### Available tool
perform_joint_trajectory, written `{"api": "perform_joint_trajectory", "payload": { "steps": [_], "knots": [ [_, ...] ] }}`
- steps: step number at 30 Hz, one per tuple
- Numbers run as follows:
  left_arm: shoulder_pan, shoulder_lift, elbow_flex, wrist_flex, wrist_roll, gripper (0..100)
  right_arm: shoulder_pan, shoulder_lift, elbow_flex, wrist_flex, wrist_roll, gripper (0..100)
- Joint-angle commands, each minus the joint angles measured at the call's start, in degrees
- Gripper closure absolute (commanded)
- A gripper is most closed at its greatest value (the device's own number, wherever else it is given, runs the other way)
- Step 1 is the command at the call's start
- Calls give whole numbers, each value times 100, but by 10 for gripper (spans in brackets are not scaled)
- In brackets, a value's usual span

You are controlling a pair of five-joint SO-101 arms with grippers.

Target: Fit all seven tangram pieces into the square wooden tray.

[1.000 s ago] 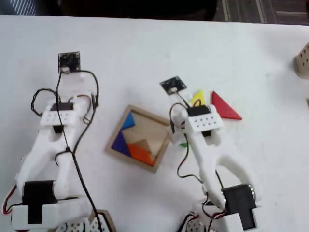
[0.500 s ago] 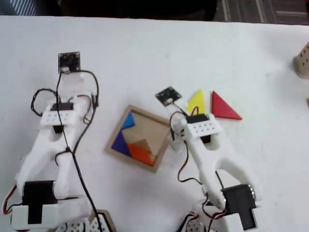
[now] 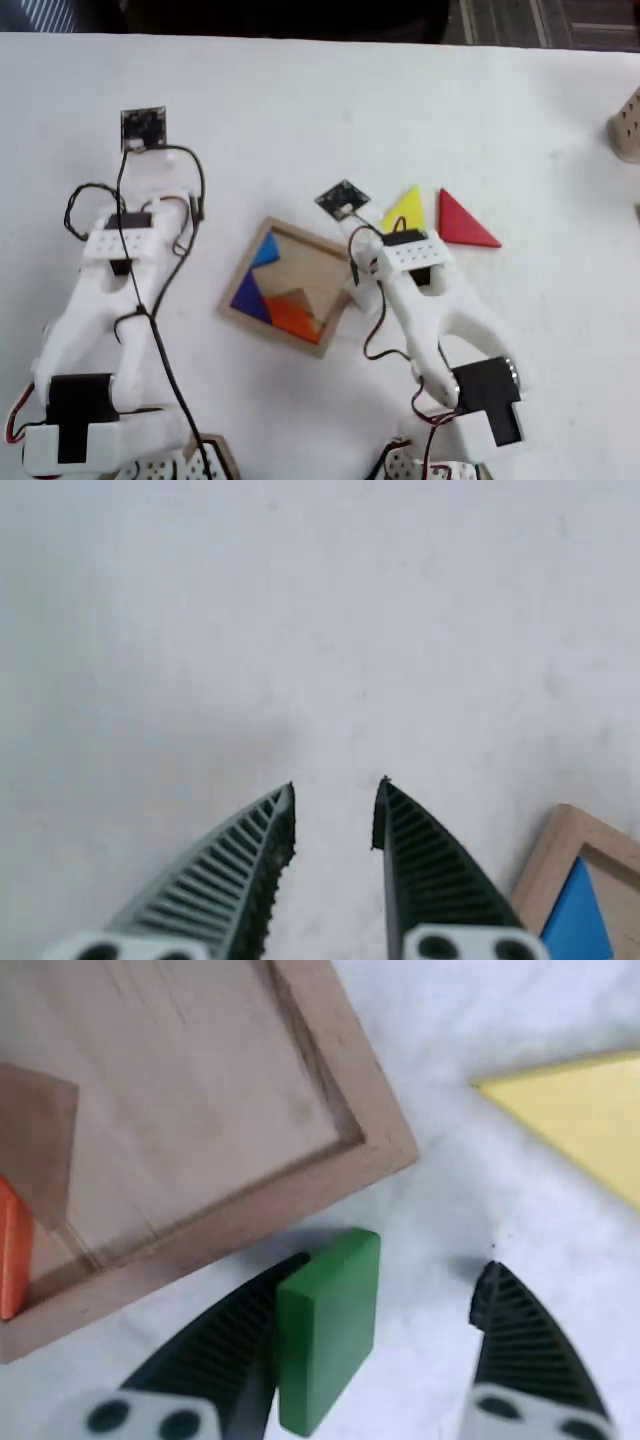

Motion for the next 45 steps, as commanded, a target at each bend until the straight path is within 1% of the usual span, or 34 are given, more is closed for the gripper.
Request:
{"api": "perform_joint_trajectory", "payload": {
  "steps": [1,3,5,9,13,17,22,26,29,34,38,43,45],
  "knots": [
    [-4,-233,-44,-141,18,854,-40,-13,-255,66,79,853],
    [-4,-233,-44,-141,18,854,-40,-13,-255,57,53,926],
    [-4,-233,-44,-141,18,854,-40,-13,-255,57,53,978],
    [-4,-233,-44,-141,18,854,4,-13,-255,57,53,972],
    [-4,-233,-44,-141,18,854,295,-171,-352,145,26,981],
    [-4,-233,-44,-158,18,854,277,-743,-536,646,-668,981],
    [-4,-233,-44,-167,18,854,-391,-1481,-545,620,-1635,981],
    [-4,-233,-44,-176,18,854,-1112,-1569,-545,110,-2576,978],
    [-4,-233,-44,-176,18,854,-1640,-1367,-571,-321,-3024,978],
    [-13,-233,-44,-176,18,854,-2316,-593,-1055,-848,-3499,978],
    [-22,-233,-53,-176,18,854,-2774,154,-1600,-840,-3604,978],
    [-22,-233,-62,-185,18,854,-2879,963,-2057,-831,-3569,975],
    [-4,-233,-62,-185,18,854,-2835,1138,-2198,-778,-3560,938]
  ]
}}
